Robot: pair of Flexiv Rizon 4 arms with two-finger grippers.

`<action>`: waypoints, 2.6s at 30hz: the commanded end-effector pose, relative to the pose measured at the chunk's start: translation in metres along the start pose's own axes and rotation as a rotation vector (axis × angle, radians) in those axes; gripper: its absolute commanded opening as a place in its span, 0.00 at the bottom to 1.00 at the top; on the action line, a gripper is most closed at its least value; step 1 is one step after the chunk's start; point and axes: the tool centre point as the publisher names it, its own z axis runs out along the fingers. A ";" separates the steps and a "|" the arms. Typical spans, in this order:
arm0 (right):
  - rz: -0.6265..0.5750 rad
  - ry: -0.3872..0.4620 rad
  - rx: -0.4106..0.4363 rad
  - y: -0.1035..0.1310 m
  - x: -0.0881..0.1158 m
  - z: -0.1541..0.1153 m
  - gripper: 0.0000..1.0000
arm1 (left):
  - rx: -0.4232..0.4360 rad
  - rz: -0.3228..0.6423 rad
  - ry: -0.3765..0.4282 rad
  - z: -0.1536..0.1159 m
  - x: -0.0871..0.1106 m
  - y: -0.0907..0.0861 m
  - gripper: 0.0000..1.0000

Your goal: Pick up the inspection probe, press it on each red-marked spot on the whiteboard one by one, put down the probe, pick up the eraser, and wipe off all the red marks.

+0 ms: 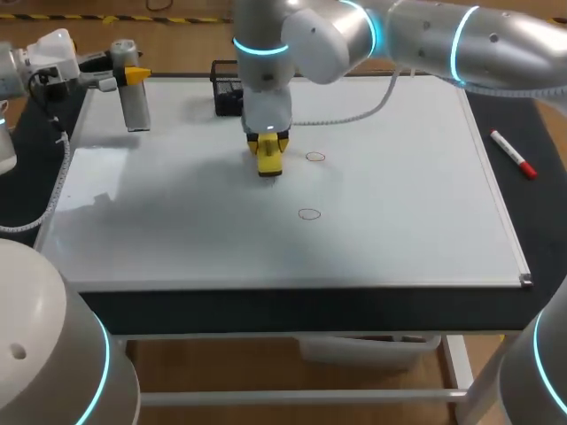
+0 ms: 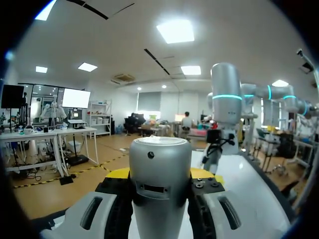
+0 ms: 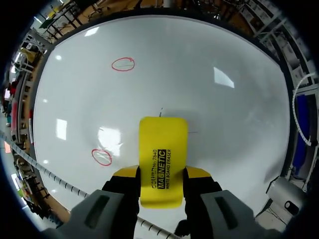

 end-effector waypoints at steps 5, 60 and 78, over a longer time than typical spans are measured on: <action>0.040 -0.016 0.039 -0.002 0.046 -0.026 0.00 | 0.001 0.001 0.001 0.000 -0.001 0.000 0.00; 0.540 0.024 0.039 -0.040 0.391 -0.018 0.00 | 0.001 0.001 0.001 0.000 -0.001 0.000 0.00; 0.555 0.016 0.027 -0.044 0.392 -0.018 0.00 | 0.001 0.001 0.001 0.000 -0.001 0.000 0.00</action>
